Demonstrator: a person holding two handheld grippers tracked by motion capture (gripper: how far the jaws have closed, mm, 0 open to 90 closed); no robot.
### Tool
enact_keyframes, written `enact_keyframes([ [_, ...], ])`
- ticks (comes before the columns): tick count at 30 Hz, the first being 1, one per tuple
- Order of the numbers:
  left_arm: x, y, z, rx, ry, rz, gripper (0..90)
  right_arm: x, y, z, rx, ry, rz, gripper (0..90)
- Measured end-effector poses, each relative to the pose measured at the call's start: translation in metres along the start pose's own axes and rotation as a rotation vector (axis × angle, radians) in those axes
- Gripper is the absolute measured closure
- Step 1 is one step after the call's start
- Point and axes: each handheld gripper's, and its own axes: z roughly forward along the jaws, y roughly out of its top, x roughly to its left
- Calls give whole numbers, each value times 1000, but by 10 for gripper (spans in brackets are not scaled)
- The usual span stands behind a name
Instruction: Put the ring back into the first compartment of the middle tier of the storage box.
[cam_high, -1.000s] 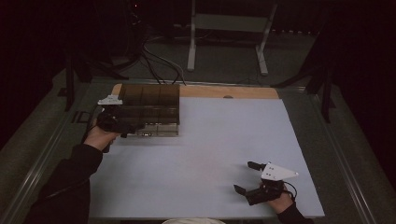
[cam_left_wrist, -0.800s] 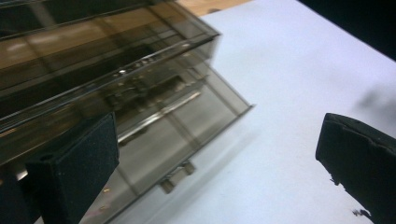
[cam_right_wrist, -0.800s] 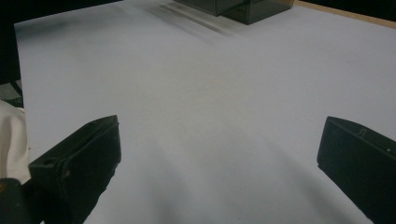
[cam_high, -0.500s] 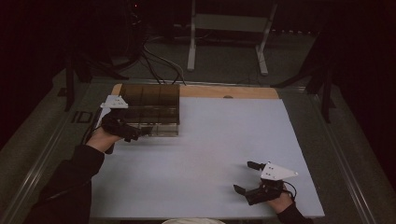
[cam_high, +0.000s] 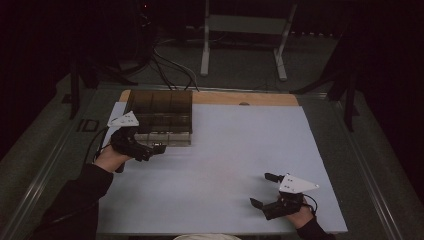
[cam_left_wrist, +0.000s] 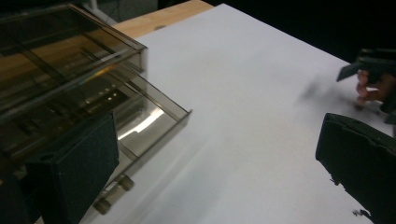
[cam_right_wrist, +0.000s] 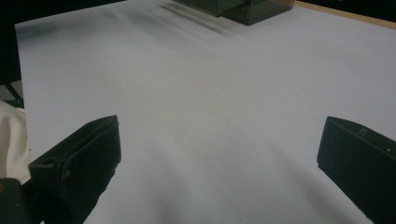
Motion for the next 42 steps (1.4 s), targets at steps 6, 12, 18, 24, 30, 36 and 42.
enact_keyframes([
  [6, -9, -12, 1, 3, -7, 18, 11, 0, 0, 0, 0, 0, 0, 0],
  [12, -19, -25, 2, -2, -31, 38, 11, 0, 0, 0, 0, 2, 1, 0],
  [18, -23, -41, 7, -15, -45, 31, 11, 0, 0, 0, 0, 1, -1, 0],
  [24, -30, -61, 15, -34, -52, 55, 11, 0, 0, 0, 2, 0, 0, 0],
  [30, -37, -77, 21, -14, -63, 53, 11, 0, 0, 1, 5, 2, 2, 0],
  [36, -41, -94, 23, -5, -64, 43, 11, 0, 0, 1, 5, 2, 2, 0],
  [42, -47, -107, 18, 3, -52, 63, 11, 0, 0, 1, 6, 4, 2, 0],
])
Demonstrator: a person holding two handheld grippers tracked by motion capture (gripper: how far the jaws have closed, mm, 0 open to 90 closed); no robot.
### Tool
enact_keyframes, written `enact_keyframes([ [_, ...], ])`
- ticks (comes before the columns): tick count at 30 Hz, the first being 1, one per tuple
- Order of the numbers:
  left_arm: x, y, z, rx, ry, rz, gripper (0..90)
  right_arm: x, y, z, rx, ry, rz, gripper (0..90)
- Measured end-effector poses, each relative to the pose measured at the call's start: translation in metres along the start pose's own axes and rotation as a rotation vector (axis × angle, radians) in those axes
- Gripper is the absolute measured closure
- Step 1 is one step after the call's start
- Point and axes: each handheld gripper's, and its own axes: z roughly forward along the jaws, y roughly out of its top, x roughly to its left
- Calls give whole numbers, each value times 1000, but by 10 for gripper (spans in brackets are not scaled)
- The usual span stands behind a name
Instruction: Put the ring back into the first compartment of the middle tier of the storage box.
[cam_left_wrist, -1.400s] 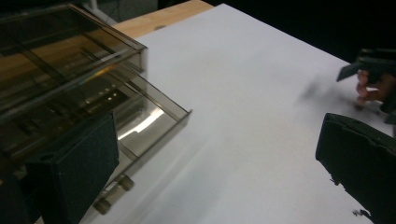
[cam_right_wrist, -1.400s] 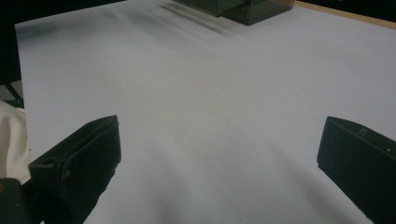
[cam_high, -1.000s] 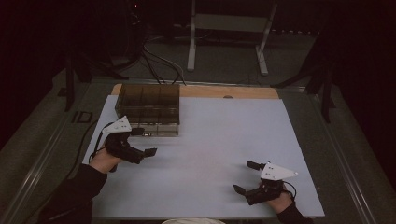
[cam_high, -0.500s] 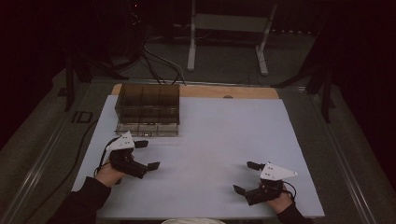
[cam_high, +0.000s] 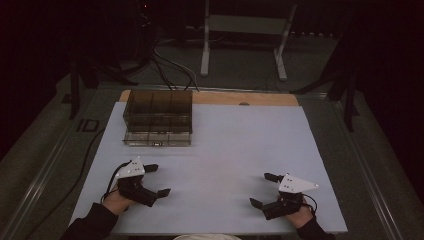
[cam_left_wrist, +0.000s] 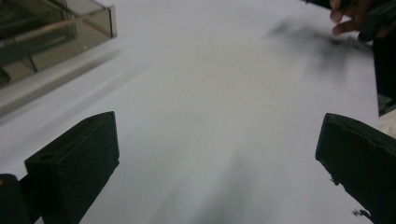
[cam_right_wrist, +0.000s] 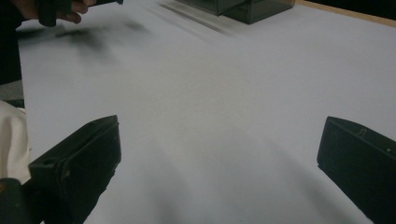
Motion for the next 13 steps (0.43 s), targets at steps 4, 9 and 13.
enact_keyframes([
  [4, -3, -9, -5, 8, 10, -24, 11, 1, 0, 0, 2, 0, -3, 0],
  [9, -3, -17, -13, 8, 39, -22, 11, 1, 0, 0, 3, 3, -6, 0],
  [13, -1, -18, -12, 16, 46, -23, 11, 1, 0, 1, 8, 6, -7, 0],
])
